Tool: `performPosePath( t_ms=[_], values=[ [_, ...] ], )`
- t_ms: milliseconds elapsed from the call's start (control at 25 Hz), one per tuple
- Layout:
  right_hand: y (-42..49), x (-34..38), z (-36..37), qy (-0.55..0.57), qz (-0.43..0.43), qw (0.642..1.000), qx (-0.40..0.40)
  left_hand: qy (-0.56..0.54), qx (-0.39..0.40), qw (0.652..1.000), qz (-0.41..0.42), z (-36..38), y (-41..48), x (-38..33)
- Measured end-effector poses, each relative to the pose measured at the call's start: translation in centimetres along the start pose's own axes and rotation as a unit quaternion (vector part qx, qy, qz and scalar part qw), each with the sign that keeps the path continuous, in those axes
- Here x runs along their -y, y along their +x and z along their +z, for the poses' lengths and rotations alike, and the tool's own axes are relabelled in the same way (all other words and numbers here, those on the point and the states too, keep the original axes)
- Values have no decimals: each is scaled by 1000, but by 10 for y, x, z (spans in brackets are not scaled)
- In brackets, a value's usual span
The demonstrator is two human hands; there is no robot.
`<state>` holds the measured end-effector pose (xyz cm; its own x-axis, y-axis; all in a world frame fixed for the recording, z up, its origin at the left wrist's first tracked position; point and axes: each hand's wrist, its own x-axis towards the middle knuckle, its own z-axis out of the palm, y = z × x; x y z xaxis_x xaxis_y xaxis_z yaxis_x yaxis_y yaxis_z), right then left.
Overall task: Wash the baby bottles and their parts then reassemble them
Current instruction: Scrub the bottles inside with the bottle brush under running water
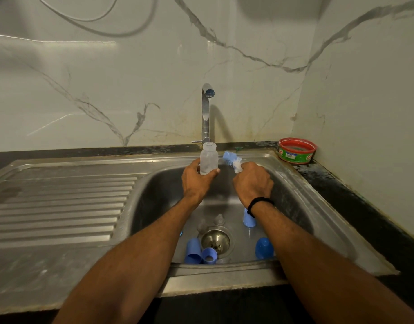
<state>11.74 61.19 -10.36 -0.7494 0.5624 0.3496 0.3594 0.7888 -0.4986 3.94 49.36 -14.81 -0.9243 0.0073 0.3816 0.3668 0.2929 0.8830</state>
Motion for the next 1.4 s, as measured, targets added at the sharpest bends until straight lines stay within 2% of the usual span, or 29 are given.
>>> performPosePath(
  t_ms=[1400],
  values=[
    [2, -2, 4, 7, -7, 1000, -7, 3, 1, 1000, -13, 1, 1, 2]
  ],
)
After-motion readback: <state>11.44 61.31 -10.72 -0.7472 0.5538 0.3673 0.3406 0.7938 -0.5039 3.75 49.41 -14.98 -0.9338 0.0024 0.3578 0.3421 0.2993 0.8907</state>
